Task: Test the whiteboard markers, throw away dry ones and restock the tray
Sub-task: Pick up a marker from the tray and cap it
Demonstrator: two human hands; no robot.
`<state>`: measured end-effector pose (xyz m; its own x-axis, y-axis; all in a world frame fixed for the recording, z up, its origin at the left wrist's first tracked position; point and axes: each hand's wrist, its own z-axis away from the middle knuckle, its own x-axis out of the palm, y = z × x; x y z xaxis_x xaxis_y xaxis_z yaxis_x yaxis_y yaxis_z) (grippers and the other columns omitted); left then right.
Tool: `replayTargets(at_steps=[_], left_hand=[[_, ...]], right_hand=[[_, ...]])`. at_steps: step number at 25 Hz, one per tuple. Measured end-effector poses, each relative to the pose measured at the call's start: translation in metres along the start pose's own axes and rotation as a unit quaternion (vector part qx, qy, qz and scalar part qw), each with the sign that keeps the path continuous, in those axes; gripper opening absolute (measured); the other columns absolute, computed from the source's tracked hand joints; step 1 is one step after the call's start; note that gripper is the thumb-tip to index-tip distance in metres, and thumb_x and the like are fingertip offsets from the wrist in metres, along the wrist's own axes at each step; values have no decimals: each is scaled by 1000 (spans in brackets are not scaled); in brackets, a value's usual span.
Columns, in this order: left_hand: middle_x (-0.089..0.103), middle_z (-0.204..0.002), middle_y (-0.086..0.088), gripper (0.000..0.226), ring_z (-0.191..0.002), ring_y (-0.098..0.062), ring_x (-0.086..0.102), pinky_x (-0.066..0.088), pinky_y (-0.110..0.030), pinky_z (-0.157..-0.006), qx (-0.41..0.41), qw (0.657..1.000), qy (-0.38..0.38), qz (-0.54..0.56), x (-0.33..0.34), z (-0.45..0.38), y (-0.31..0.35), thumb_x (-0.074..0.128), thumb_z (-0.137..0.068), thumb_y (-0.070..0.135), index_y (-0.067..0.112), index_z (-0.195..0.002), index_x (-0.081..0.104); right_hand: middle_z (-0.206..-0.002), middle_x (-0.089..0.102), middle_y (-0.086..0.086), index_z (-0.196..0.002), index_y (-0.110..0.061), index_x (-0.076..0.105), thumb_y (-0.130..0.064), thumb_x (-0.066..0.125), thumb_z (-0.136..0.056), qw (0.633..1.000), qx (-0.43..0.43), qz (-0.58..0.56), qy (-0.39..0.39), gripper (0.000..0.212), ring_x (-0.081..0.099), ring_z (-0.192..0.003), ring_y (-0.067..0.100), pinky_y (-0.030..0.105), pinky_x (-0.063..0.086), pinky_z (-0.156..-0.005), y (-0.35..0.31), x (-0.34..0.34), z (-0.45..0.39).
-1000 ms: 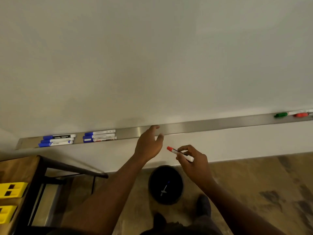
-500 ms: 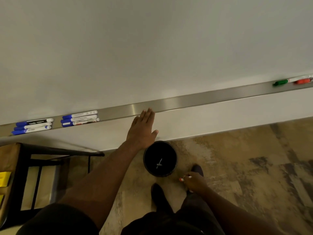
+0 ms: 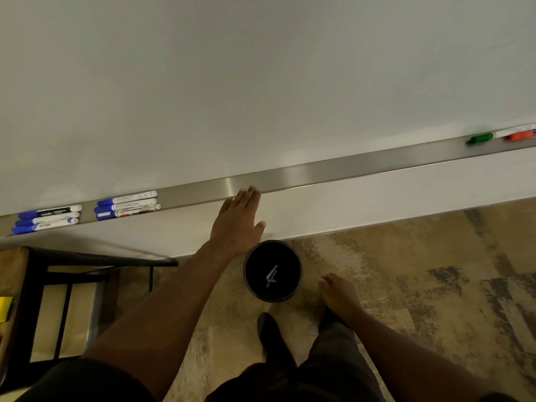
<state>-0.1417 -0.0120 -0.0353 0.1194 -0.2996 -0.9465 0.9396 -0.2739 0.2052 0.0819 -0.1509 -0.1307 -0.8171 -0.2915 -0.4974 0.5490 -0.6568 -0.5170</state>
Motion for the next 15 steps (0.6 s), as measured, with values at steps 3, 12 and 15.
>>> replayTargets(at_steps=[3,12,15], left_hand=[[-4,-163,0,74,-149,-14,-3,-1,-32,-120,33,999,-2,-5,1,-9,12,41,-98,39,16,-155,-1],[-8,-162,-2,75,-149,-16,-5,1,-32,-121,115,993,0,-13,7,-44,76,41,-99,38,14,-154,-4],[-8,-162,-3,76,-149,-17,-4,1,-31,-120,138,990,-3,-18,7,-60,103,42,-99,38,14,-154,-5]], right_hand=[[-80,65,13,-90,-2,64,-20,46,-97,999,-24,-3,28,26,54,-65,17,30,41,-59,1,-5,0],[-98,73,1,-112,-16,68,-29,53,-96,974,-133,-26,180,25,66,-84,14,29,52,-72,-26,-79,4],[-111,70,-1,-122,-17,63,-32,53,-97,961,-149,-17,231,31,65,-97,14,26,52,-79,-34,-126,0]])
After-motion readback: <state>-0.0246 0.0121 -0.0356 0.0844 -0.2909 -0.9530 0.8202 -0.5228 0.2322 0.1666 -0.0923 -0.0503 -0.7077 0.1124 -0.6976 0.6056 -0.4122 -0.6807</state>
